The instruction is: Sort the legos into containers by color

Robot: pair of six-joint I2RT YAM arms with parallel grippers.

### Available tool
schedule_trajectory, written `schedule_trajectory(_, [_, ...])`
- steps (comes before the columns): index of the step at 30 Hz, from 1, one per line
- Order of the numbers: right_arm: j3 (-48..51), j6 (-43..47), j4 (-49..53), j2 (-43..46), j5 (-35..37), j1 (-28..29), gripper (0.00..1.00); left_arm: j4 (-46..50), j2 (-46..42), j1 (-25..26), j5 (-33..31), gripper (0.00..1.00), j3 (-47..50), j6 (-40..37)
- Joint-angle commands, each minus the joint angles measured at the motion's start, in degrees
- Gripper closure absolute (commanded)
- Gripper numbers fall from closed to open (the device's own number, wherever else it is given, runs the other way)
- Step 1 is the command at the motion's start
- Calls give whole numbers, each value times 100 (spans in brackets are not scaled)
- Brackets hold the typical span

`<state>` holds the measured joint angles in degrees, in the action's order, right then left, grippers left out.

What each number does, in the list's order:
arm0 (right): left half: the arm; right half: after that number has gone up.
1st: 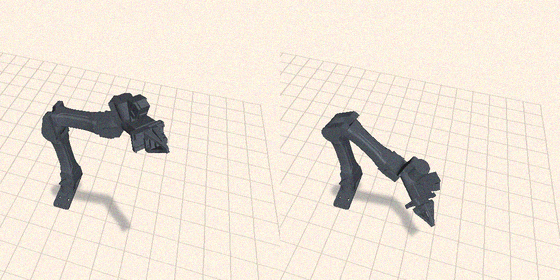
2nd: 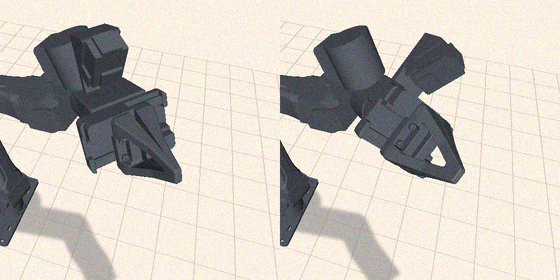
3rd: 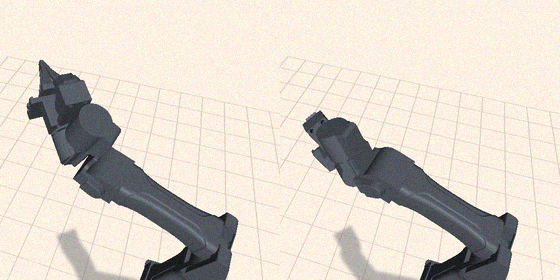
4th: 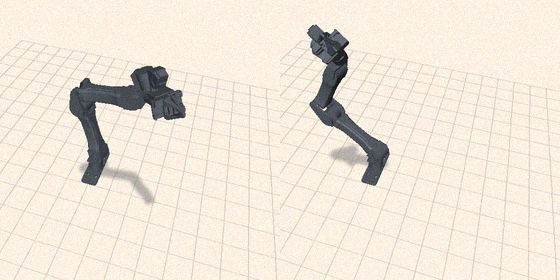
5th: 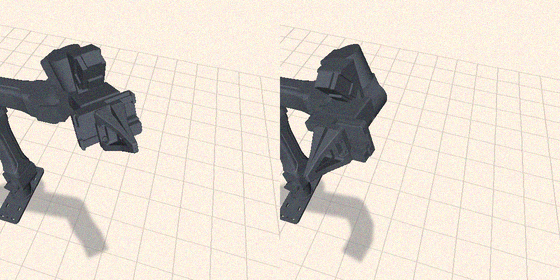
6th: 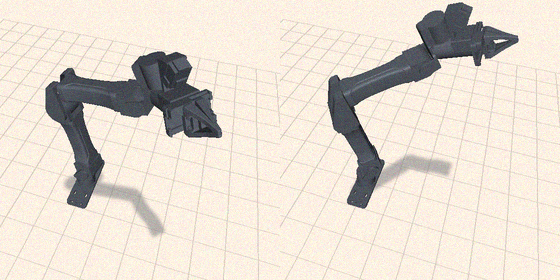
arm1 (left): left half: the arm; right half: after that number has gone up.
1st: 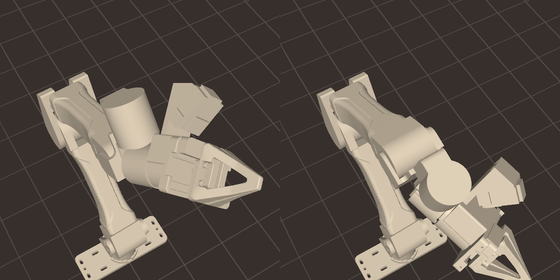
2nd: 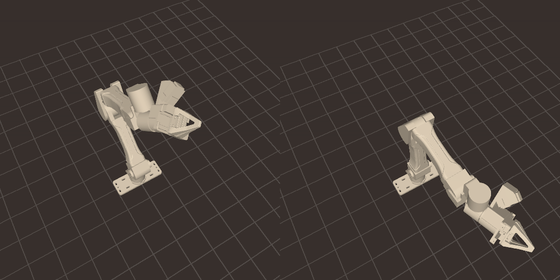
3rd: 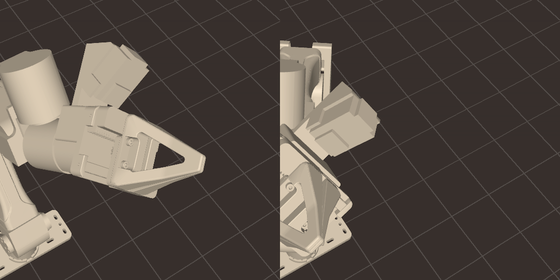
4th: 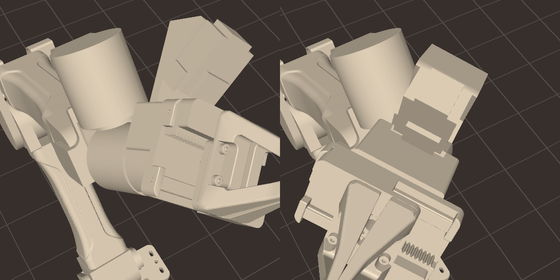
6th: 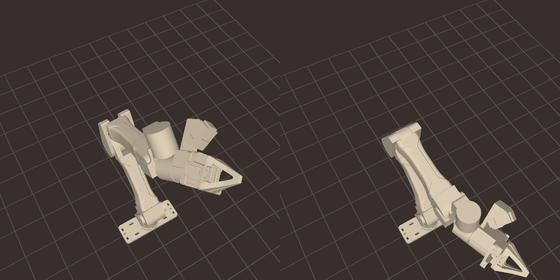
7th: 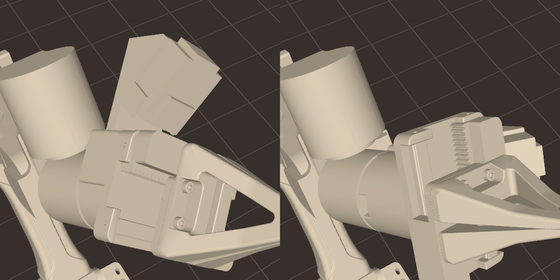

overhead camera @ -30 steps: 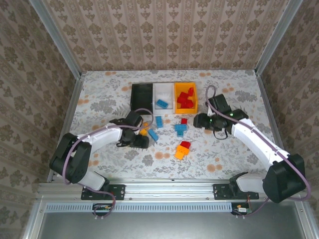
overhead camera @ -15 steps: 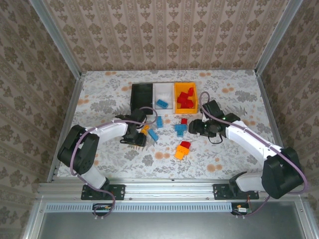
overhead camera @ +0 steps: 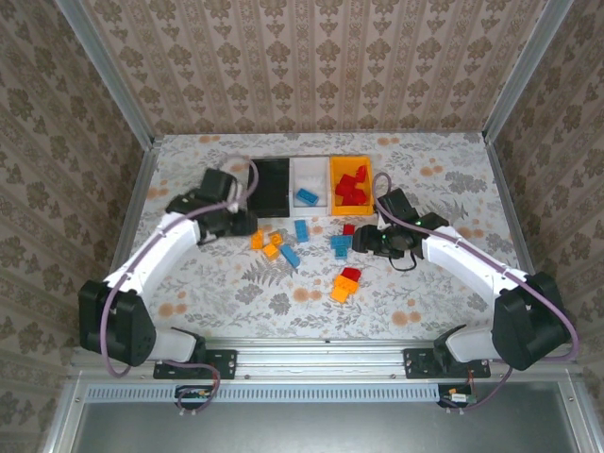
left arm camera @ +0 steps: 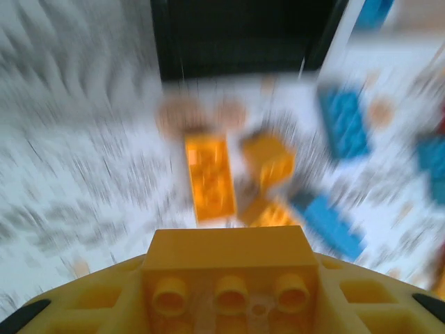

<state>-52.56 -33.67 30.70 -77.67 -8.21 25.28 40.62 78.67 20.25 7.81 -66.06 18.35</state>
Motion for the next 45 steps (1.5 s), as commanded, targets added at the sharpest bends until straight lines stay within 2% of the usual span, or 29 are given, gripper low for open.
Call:
schedule_trajectory(1, [76,-188,-230,-38,-71,114,37,-50,433,-227,475,52,-907,-183])
schedule_trajectory(7, [237,-202,-30,282,129,284,37,-254,2084,-308,513,52,-2371,-213])
schedule_trajectory(11, [392,-169,382,678,305,337,37,-37,3042,-309,557,52,-3183,-272])
schedule_trajectory(21, [799,-206,580,993,388,353,36,69,4002,-180,520,51,-3739,-276])
schedule_trajectory(27, [808,-251,577,781,165,428,36,169,4319,-95,458,44,-3918,-288])
schedule_trajectory(33, [921,-493,419,496,137,908,34,153,4338,-74,546,36,-3953,-202])
schedule_trajectory(38, [914,-781,207,175,170,1333,28,98,4016,-74,537,31,-3769,-203])
schedule_trajectory(42, [913,-1010,37,-108,293,1597,19,-91,3511,-90,574,27,-3325,-176])
schedule_trajectory(45, [916,-1138,-204,-349,313,1679,18,-235,3104,-87,660,25,-2935,-130])
